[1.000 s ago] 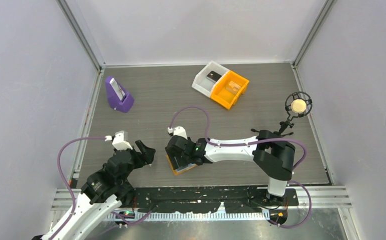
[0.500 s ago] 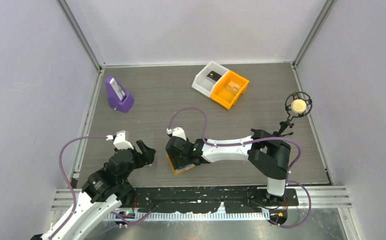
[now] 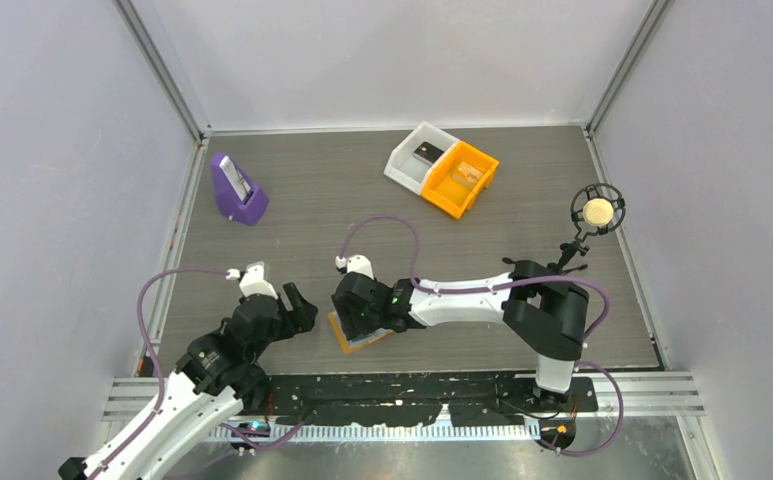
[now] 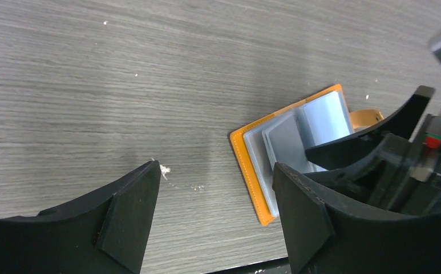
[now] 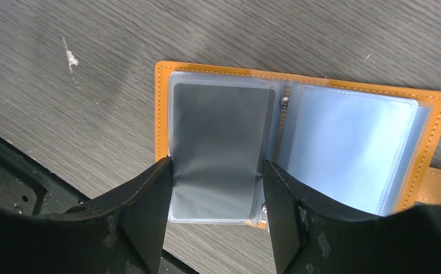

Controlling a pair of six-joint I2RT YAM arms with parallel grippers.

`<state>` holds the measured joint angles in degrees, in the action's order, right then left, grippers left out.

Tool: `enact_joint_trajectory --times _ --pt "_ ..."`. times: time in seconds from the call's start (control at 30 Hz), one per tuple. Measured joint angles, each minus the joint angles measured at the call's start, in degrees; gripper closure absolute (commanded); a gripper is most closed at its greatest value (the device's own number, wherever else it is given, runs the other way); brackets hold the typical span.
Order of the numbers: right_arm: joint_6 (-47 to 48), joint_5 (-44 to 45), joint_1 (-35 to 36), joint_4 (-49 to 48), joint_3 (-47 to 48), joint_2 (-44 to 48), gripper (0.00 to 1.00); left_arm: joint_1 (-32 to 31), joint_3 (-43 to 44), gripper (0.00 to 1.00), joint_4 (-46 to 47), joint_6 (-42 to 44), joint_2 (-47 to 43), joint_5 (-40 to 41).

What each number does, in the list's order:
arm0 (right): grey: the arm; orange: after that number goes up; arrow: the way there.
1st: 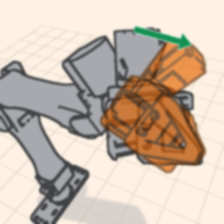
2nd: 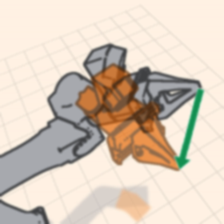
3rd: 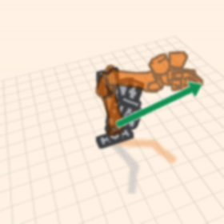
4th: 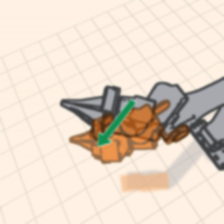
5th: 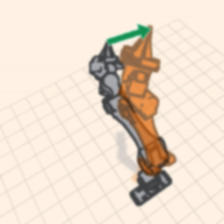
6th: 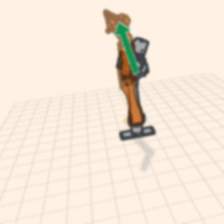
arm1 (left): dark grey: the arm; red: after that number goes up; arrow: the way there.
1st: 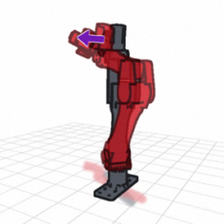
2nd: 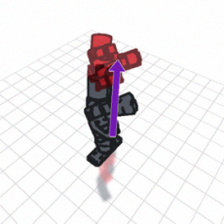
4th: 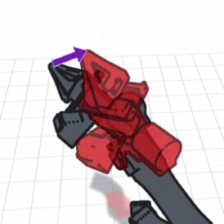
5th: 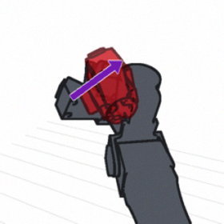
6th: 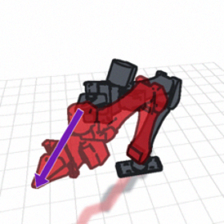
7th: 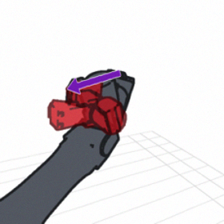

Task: Take the credit cards out of the card holder
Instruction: Remove the credit card from the card holder.

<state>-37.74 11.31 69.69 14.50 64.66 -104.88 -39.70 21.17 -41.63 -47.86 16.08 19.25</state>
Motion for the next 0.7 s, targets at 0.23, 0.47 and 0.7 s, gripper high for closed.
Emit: enact_joint_trajectory --times 0.23,0.47,0.7 --pt "-1.3 -1.7 -0.1 -1.4 -1.2 1.3 0.35 0.0 -0.5 0.27 2.4 -1.2 6.7 -2.5" --pt "-2.0 -3.1 -0.5 -3.2 -3.2 2.2 0.3 0.0 -0.5 0.27 4.3 -1.7 10.0 -4.2" --pt "-2.6 -3.7 -0.6 -4.5 -4.0 2.4 0.42 0.0 -0.9 0.27 5.4 -2.7 10.4 -4.9"
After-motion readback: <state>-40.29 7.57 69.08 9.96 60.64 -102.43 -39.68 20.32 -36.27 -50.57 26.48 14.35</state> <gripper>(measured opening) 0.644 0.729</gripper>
